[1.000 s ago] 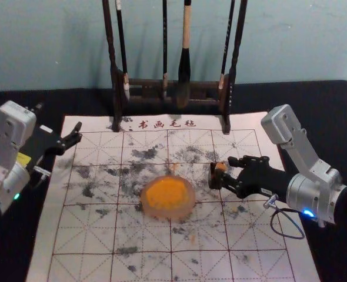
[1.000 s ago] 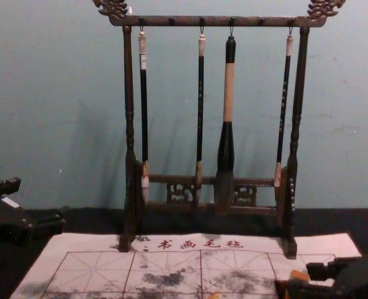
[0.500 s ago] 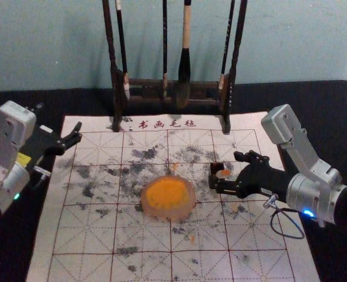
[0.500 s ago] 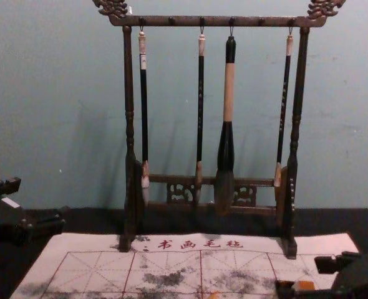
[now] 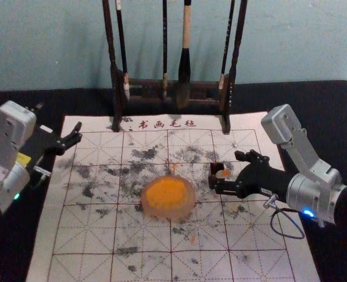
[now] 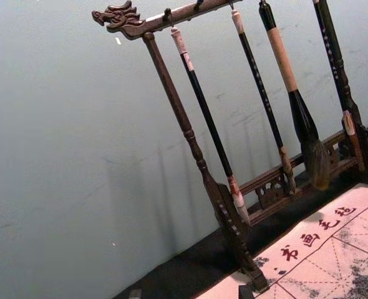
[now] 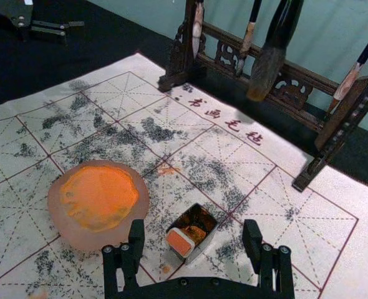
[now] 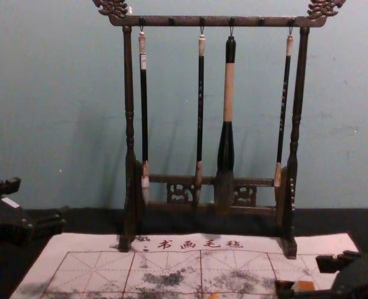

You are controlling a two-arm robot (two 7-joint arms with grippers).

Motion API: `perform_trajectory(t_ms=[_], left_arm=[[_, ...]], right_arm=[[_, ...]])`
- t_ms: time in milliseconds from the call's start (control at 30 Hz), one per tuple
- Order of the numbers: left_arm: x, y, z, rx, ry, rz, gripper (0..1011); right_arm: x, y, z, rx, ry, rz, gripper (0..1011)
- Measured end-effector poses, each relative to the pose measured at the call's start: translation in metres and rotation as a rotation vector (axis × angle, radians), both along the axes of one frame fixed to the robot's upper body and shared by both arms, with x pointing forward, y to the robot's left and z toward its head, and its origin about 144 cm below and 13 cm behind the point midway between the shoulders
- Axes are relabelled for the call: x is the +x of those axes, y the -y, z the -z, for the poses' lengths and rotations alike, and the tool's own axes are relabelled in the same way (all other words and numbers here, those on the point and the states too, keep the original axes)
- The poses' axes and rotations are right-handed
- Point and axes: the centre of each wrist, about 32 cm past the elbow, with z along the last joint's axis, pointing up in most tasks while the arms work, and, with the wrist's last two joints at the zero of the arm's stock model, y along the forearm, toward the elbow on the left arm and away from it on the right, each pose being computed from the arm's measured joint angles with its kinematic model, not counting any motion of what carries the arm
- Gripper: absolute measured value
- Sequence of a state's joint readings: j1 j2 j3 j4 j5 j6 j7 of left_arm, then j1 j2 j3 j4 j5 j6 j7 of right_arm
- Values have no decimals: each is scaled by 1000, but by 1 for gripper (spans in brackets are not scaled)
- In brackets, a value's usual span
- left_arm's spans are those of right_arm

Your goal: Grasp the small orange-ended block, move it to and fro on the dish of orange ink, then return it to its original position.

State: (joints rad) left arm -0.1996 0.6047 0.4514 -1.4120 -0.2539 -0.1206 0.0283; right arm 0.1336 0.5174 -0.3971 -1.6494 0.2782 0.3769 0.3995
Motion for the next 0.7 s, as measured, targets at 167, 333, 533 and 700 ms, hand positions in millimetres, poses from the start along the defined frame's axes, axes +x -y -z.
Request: perform_trajectory(t_ms=[167, 333, 533, 700], left_arm=[[0, 0, 0, 0, 0, 0, 1001], [0, 0, 0, 0, 0, 0, 1001], [0, 0, 0, 0, 0, 0, 1001], [0, 0, 0, 0, 0, 0, 1001]], right_arm=[[-1, 2, -2, 64, 39, 17, 1000], [-4, 4, -5, 173, 141, 74, 1000], [-10, 2, 2, 217, 250, 206, 1000], [-16, 0, 19, 187, 312, 329, 1000]])
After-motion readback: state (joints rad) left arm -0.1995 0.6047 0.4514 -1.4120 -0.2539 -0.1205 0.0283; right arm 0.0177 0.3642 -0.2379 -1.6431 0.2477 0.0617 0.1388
